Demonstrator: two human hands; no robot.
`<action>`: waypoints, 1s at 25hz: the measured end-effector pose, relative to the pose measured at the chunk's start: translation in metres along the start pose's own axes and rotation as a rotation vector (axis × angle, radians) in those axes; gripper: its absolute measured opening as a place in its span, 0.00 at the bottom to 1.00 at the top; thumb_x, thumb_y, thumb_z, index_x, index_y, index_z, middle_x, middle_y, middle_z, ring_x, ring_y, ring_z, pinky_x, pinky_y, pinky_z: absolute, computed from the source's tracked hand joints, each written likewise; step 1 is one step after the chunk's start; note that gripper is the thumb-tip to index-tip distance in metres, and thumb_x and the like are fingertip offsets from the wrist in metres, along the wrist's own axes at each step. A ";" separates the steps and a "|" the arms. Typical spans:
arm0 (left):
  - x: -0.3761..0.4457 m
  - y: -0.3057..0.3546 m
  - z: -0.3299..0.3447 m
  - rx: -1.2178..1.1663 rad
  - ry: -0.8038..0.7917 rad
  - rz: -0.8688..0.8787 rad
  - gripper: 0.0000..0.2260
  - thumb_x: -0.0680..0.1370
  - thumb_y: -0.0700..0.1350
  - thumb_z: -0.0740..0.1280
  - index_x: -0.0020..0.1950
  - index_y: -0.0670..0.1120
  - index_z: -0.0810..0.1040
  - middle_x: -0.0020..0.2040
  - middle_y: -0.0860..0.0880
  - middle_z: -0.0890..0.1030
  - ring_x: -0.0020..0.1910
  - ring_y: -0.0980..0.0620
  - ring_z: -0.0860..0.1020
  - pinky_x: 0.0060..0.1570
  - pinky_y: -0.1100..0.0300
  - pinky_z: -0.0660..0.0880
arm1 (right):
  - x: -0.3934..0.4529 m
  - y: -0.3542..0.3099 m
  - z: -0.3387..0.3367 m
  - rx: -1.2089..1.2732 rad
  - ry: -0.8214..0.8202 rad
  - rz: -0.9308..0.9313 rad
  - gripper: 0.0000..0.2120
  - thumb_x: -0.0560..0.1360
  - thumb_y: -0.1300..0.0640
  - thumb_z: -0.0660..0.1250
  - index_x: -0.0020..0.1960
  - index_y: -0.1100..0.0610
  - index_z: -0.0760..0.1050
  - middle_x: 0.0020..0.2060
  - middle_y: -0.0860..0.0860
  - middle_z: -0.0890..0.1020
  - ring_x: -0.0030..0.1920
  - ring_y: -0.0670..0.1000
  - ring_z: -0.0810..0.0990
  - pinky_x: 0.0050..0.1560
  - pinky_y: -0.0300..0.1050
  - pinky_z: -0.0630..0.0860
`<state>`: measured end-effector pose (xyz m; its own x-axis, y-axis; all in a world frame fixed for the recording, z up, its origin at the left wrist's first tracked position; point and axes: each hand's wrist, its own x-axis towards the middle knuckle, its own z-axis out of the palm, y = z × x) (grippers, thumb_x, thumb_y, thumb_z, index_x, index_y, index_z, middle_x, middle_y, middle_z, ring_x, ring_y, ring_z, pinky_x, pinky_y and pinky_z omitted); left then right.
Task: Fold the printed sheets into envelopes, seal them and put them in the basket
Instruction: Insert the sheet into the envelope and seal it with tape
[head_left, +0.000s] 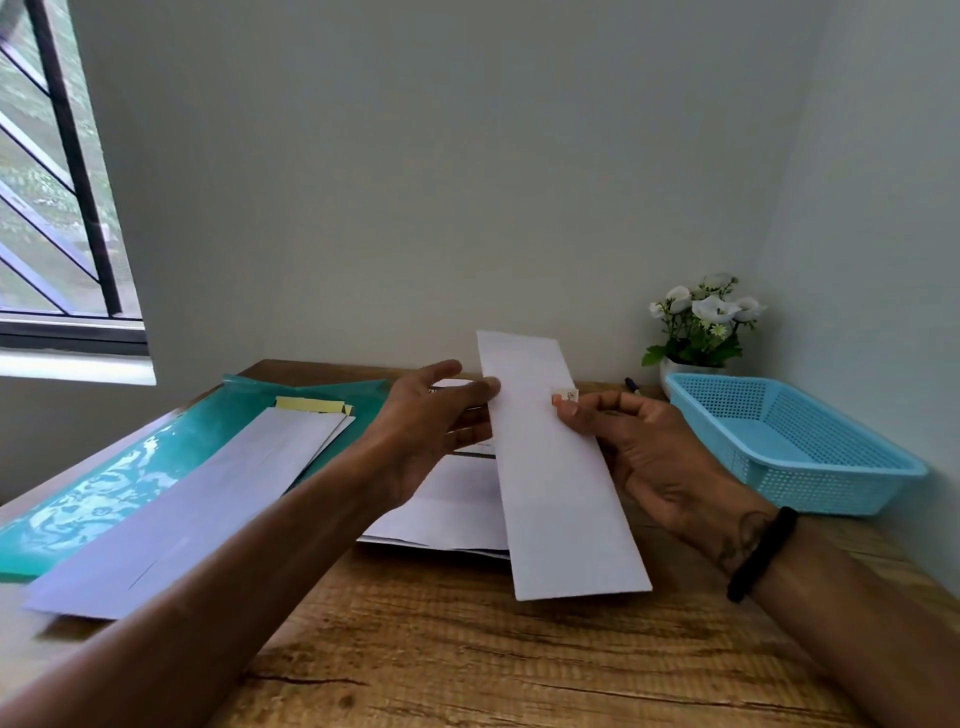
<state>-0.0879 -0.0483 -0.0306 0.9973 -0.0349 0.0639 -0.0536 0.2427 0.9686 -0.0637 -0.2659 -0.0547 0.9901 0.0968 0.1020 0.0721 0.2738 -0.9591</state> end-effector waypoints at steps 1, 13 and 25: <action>-0.004 0.002 0.003 -0.012 -0.095 -0.034 0.22 0.79 0.43 0.74 0.71 0.40 0.76 0.60 0.39 0.86 0.57 0.43 0.86 0.59 0.50 0.82 | 0.000 -0.001 0.000 0.028 0.023 -0.015 0.11 0.70 0.64 0.79 0.51 0.63 0.82 0.54 0.60 0.88 0.55 0.59 0.88 0.56 0.55 0.84; -0.003 -0.007 0.005 -0.009 -0.165 -0.109 0.16 0.79 0.37 0.71 0.67 0.41 0.78 0.62 0.41 0.84 0.56 0.41 0.85 0.44 0.51 0.86 | -0.003 -0.020 -0.004 0.077 -0.016 -0.088 0.16 0.67 0.57 0.79 0.53 0.63 0.84 0.48 0.58 0.84 0.54 0.56 0.82 0.49 0.48 0.84; 0.000 -0.008 0.006 -0.040 -0.095 -0.031 0.13 0.79 0.39 0.71 0.62 0.45 0.76 0.60 0.43 0.81 0.48 0.45 0.87 0.42 0.54 0.86 | -0.014 -0.005 0.012 -0.460 0.012 -0.210 0.04 0.74 0.60 0.77 0.46 0.62 0.87 0.43 0.56 0.89 0.45 0.56 0.89 0.48 0.52 0.87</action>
<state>-0.0879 -0.0562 -0.0365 0.9892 -0.1348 0.0581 -0.0185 0.2780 0.9604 -0.0795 -0.2573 -0.0480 0.9496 0.0729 0.3049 0.3130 -0.1644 -0.9354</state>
